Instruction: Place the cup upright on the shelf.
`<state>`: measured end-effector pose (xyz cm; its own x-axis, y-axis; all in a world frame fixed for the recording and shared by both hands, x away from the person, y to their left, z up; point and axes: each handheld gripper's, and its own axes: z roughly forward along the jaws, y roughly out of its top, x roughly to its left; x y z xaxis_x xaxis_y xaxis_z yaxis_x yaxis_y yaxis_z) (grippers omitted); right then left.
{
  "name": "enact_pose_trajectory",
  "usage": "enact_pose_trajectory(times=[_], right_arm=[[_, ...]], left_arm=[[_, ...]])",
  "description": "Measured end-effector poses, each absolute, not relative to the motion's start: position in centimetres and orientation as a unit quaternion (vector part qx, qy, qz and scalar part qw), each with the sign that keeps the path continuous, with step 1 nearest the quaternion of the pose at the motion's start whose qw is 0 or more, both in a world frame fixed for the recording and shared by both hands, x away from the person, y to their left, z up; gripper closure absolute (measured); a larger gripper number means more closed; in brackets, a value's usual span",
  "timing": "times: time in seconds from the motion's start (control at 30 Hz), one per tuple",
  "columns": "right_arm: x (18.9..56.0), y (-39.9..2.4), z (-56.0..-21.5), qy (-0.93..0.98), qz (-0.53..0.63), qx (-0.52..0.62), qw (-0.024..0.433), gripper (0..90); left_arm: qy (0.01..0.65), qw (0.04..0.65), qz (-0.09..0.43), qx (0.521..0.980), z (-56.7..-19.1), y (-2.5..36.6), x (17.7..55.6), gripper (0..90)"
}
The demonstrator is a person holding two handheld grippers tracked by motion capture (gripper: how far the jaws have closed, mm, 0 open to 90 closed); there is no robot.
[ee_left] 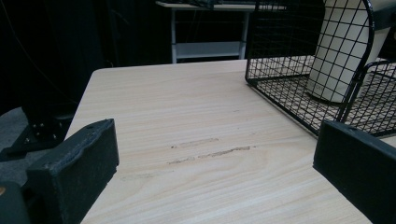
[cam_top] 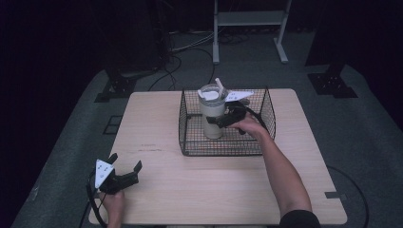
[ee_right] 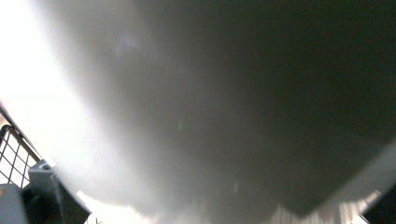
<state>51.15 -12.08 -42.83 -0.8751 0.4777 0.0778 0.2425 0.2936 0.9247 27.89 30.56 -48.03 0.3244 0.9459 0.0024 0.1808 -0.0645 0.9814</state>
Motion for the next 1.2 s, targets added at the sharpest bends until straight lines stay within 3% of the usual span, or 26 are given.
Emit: enact_pose_trajectory(times=[1.2], right_arm=[[50.3, -13.3, -42.3, 0.811, 0.53, 0.221, 0.115, 0.0]], left_arm=[[0.447, 0.518, 0.37, 0.629, -48.0, 30.5, 27.9, 0.0]])
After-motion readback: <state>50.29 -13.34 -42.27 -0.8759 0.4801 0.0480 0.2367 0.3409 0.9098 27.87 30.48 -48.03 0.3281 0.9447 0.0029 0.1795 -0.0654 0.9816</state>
